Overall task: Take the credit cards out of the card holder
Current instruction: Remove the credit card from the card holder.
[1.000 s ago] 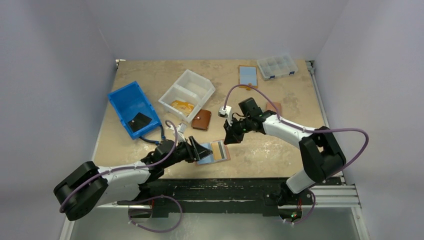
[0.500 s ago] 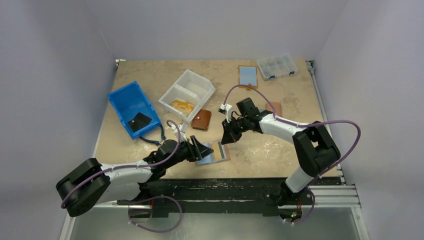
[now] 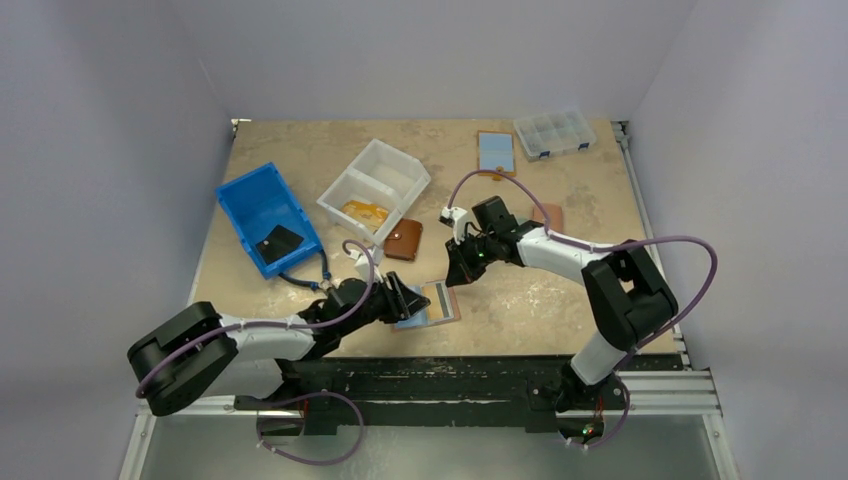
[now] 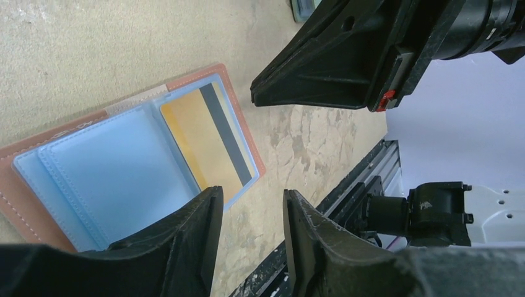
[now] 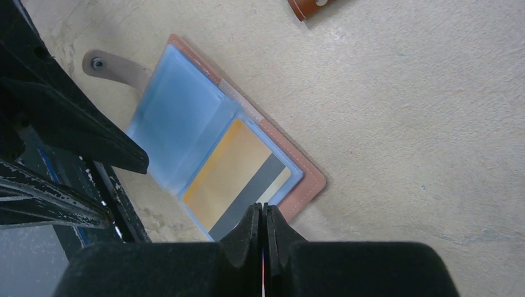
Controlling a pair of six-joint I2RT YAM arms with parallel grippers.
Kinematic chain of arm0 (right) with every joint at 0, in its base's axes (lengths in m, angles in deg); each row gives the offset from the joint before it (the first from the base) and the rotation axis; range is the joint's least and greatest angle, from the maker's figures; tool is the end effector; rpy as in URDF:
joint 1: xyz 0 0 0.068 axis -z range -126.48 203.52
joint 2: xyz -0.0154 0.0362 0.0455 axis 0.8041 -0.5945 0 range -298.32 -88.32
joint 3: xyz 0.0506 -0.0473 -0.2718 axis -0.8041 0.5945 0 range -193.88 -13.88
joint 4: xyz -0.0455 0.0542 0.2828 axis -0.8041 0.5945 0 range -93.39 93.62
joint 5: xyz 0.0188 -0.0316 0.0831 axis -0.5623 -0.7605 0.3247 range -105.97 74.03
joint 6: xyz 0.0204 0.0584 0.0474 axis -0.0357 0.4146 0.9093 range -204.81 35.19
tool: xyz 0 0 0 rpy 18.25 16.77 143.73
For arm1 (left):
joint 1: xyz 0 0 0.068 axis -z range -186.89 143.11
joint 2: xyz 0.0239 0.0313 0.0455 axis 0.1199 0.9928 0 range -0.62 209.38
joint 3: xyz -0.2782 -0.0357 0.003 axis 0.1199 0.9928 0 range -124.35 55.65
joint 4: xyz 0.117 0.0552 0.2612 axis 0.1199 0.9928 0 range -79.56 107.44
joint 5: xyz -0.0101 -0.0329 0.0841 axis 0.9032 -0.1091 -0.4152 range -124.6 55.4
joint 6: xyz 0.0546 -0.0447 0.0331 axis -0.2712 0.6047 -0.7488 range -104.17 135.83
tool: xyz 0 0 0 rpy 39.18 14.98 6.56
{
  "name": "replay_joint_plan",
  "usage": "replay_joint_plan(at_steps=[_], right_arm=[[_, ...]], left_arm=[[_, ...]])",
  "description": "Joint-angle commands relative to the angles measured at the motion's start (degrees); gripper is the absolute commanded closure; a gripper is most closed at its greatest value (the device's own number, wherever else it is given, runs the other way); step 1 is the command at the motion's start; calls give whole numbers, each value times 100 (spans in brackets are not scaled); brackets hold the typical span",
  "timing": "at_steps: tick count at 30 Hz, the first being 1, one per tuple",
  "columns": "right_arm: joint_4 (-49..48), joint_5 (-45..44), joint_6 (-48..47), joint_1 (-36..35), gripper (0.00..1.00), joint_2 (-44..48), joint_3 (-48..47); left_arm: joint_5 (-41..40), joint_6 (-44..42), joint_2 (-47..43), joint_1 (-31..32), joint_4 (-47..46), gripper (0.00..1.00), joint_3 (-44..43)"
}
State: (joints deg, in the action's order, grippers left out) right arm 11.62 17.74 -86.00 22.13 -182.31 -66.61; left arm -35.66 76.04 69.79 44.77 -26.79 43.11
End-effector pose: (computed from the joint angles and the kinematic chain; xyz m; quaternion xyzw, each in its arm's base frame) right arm 0.2866 0.2182 0.1396 -0.3377 0.8555 0.3403 0.1958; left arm 0.1614 -0.2019 0.1176 -0.0665 0.8196 -0.4670 0.3250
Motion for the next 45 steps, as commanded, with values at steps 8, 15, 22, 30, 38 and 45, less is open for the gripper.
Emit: replay_joint_plan(at_steps=[8, 15, 22, 30, 38, 45], right_arm=[[1, -155, 75, -31, 100, -230, -220], [15, -139, 75, -48, 100, -289, -229], [28, -107, 74, -65, 100, -314, -237], [31, -45, 75, -110, 100, -354, -238], [21, -23, 293, -123, 100, -433, -255], [10, -58, 338, -129, 100, -496, -262]], left_arm=[[-551, -18, 370, 116, -165, 60, -331], [-530, 2, 536, 124, -212, 60, -367], [-578, 22, 620, 125, -208, 60, -415], [-712, 140, 786, 125, 38, 60, -541], [-807, 207, 847, 141, 374, 61, -669], [-755, 265, 1062, 143, 558, 61, -832]])
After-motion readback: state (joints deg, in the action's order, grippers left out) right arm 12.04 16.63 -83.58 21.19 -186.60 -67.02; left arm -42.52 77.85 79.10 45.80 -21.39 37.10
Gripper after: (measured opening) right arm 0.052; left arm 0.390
